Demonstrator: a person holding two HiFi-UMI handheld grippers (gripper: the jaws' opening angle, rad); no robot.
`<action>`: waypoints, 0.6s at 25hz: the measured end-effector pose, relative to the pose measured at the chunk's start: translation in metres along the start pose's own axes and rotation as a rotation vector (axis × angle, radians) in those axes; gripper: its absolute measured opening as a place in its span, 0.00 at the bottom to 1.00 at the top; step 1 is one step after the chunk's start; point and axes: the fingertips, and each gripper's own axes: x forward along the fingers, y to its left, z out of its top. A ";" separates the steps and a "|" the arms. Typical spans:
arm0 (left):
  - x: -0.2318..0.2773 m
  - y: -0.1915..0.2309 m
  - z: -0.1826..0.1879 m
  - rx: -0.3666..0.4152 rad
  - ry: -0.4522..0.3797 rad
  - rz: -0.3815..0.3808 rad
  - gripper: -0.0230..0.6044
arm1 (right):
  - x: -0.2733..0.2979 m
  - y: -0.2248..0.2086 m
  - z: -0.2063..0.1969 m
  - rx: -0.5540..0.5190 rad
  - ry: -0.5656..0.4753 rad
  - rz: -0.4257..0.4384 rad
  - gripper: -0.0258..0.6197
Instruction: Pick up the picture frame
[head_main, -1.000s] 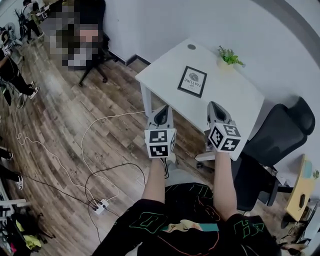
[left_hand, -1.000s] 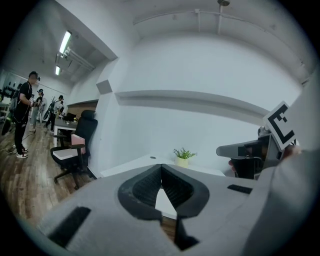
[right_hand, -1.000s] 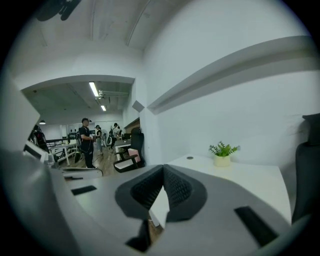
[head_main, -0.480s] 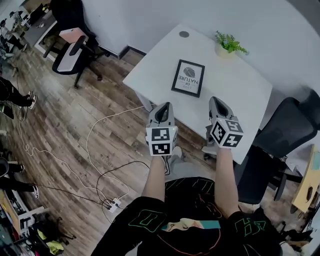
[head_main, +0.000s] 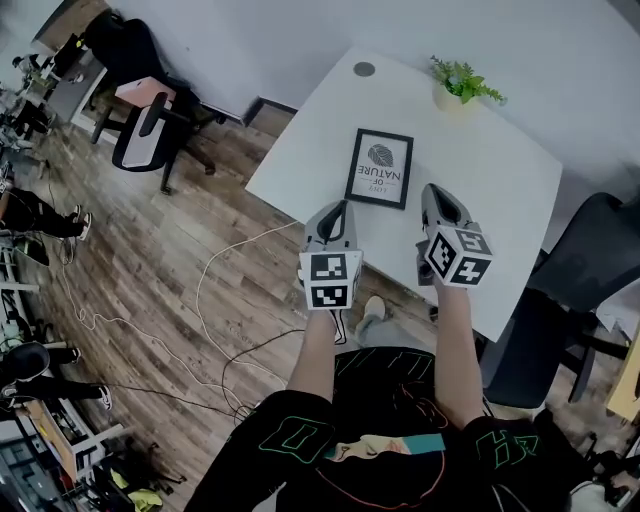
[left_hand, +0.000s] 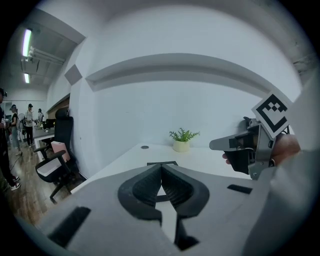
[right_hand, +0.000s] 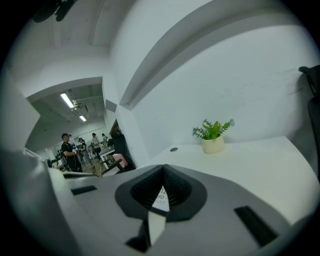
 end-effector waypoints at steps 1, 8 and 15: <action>0.002 0.000 0.002 0.003 -0.001 -0.001 0.05 | 0.002 -0.001 0.004 0.001 -0.005 0.000 0.05; 0.010 0.005 0.014 0.010 -0.015 0.010 0.05 | 0.010 -0.004 0.023 0.003 -0.037 0.008 0.05; 0.025 0.009 0.021 0.009 -0.023 0.001 0.05 | 0.021 -0.012 0.024 0.007 -0.029 -0.008 0.05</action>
